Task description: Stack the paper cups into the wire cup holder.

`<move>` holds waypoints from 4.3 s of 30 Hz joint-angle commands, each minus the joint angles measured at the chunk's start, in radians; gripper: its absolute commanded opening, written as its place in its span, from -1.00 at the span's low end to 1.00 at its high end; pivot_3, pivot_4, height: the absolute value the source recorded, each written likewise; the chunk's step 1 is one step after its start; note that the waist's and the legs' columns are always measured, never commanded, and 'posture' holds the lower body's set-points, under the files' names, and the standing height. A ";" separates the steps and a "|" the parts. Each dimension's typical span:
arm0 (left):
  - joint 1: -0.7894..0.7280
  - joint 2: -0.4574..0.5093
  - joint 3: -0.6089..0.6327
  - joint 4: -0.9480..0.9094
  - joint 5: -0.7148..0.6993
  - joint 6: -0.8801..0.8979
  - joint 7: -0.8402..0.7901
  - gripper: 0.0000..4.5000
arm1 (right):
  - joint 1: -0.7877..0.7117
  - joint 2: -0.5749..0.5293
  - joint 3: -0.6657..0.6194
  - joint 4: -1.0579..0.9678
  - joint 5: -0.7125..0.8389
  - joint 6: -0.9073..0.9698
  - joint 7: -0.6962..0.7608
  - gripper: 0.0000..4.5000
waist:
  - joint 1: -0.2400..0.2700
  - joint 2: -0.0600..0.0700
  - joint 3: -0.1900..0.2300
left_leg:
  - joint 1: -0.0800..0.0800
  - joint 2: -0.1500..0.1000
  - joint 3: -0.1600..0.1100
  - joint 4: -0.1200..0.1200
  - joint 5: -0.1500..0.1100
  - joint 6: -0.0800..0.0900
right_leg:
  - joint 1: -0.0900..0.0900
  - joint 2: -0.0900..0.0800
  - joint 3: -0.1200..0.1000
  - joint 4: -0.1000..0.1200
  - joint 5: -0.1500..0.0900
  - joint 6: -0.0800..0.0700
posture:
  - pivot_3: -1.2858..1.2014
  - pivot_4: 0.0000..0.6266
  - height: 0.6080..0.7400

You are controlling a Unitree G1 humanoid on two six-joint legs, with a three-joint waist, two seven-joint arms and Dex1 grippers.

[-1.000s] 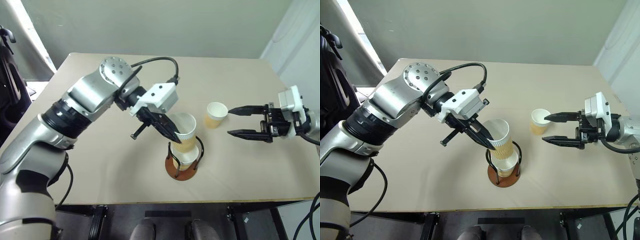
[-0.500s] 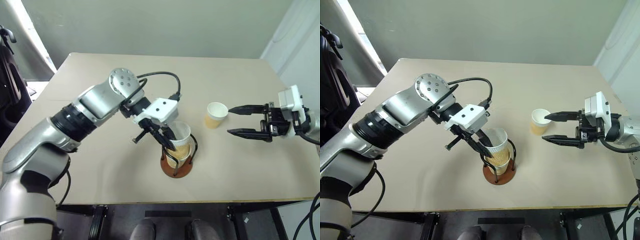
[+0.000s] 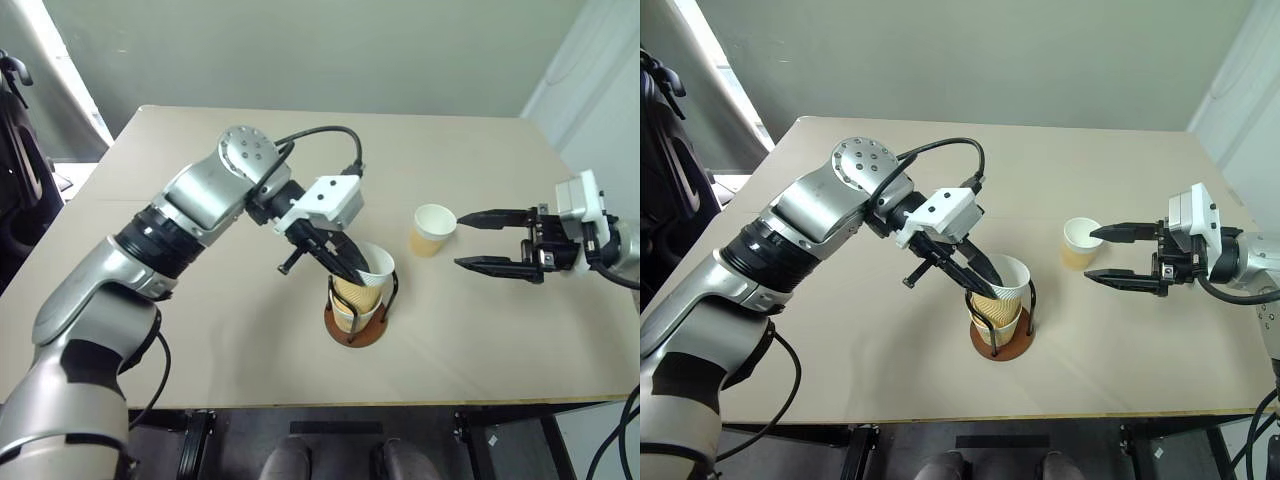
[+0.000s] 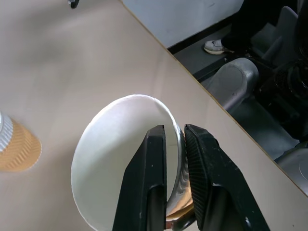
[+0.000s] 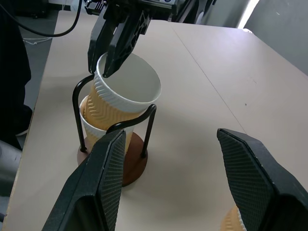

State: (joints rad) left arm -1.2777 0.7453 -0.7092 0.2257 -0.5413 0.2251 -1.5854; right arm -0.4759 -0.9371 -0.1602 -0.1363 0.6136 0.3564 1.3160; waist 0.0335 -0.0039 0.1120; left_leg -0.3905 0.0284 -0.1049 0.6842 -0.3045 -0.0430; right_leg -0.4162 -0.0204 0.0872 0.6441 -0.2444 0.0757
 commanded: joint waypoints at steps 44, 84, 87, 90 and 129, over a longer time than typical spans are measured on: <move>0.269 0.157 0.521 0.046 0.201 0.167 0.009 0.97 | -0.305 0.093 0.330 0.319 -0.523 -0.049 -0.239 0.35 | -0.005 0.000 0.000 | 0.000 0.001 0.000 -0.001 0.000 0.000 | -0.003 0.000 0.001 -0.001 0.000 0.000 | 0.03 -0.52 1.00; 0.442 0.239 0.594 -0.235 0.154 0.244 0.047 1.00 | -0.388 0.190 0.408 0.432 -0.697 -0.179 -0.175 -0.98 | -0.016 0.000 0.000 | 0.000 0.001 0.000 -0.003 0.000 0.000 | -0.004 -0.001 0.001 0.000 0.000 -0.001 | 0.03 -0.52 1.00; 0.438 0.237 0.596 -0.230 0.152 0.245 0.046 1.00 | -0.390 0.183 0.397 0.424 -0.687 -0.167 -0.162 -0.98 | -0.015 0.000 0.000 | 0.000 0.001 0.000 -0.003 0.000 0.000 | -0.004 -0.001 0.001 0.000 0.000 -0.001 | 0.03 -0.52 1.00; 0.437 0.238 0.597 -0.225 0.152 0.244 0.044 1.00 | -0.392 0.178 0.380 0.405 -0.668 -0.139 -0.150 -0.98 | -0.015 0.000 0.000 | 0.000 0.001 0.000 -0.003 0.000 0.000 | -0.004 -0.001 0.001 0.000 0.000 -0.001 | 0.03 -0.52 1.00; 0.348 0.183 0.552 -0.138 0.184 0.225 -0.007 1.00 | -0.549 0.022 0.162 -0.311 0.119 0.767 -0.110 -0.98 | -0.018 0.001 0.001 | -0.001 0.001 -0.001 -0.004 0.001 -0.001 | -0.006 0.000 0.000 0.000 -0.002 -0.004 | 0.03 -0.52 1.00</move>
State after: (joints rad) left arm -0.9012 0.9236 -0.1639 0.0900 -0.3602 0.4582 -1.5701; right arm -1.0187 -0.8974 0.0140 -0.4127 0.7156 1.1422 1.2119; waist 0.0153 -0.0028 0.1127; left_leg -0.3914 0.0296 -0.1059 0.6799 -0.3037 -0.0438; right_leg -0.4223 -0.0202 0.0875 0.6438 -0.2464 0.0719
